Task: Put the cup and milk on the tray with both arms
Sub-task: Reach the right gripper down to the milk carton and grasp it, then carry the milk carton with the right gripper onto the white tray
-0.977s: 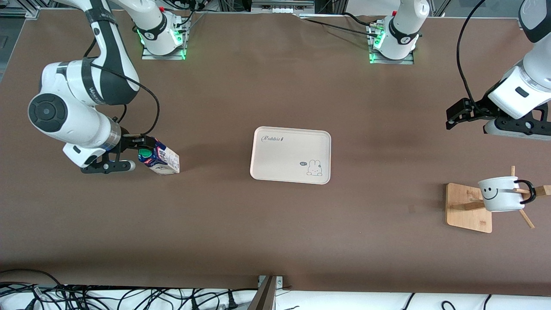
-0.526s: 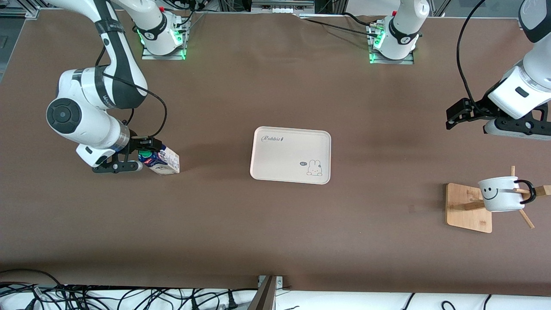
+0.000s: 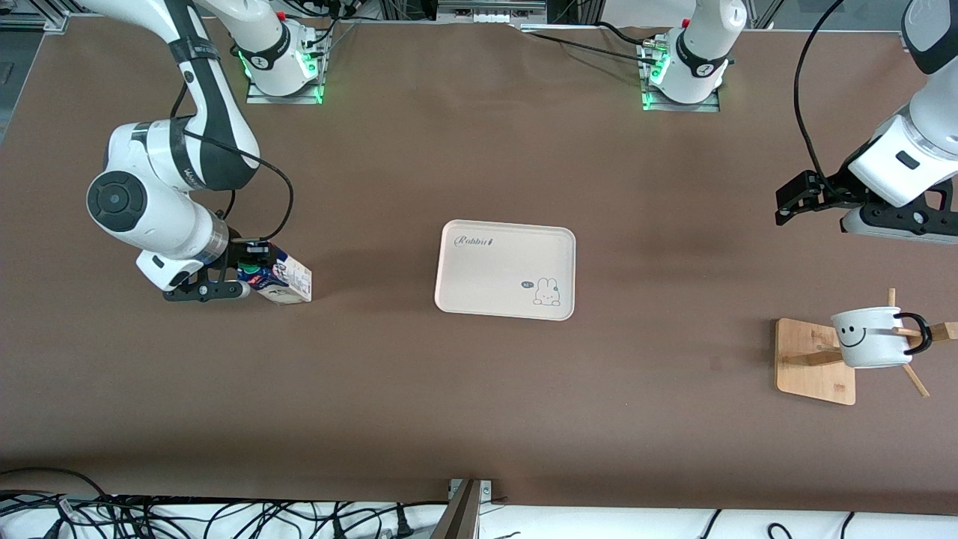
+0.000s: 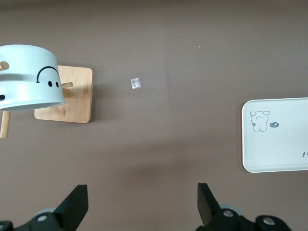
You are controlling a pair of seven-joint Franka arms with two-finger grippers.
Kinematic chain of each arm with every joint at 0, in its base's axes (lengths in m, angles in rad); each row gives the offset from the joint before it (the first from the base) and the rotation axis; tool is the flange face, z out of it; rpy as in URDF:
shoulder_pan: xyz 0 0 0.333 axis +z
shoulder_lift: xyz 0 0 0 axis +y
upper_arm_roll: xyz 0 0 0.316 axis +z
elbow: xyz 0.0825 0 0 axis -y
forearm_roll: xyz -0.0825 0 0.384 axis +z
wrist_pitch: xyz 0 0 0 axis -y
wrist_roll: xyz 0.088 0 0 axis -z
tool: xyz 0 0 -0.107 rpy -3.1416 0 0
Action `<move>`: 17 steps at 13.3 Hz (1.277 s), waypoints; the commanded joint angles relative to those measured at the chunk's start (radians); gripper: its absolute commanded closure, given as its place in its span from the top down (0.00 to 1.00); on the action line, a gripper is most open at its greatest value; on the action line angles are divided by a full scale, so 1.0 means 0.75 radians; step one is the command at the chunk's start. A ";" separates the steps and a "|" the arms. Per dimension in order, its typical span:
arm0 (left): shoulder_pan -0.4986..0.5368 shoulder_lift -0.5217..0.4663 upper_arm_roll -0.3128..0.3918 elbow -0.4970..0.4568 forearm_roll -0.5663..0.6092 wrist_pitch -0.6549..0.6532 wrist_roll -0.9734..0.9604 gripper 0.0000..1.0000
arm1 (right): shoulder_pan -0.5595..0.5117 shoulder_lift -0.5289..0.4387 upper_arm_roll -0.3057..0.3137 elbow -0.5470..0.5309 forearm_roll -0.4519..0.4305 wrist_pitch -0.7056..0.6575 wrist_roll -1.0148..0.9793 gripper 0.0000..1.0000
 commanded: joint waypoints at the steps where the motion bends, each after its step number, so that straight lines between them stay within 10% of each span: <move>1: -0.002 0.020 -0.002 0.046 0.026 -0.032 0.023 1.00 | 0.000 -0.014 0.005 -0.011 0.026 0.011 -0.016 0.53; 10: 0.000 0.020 0.000 0.046 0.026 -0.032 0.023 1.00 | 0.157 0.016 0.014 0.170 0.024 -0.062 0.214 0.50; 17: 0.000 0.024 0.000 0.052 0.028 -0.032 0.023 1.00 | 0.492 0.378 0.014 0.777 0.186 -0.273 0.715 0.50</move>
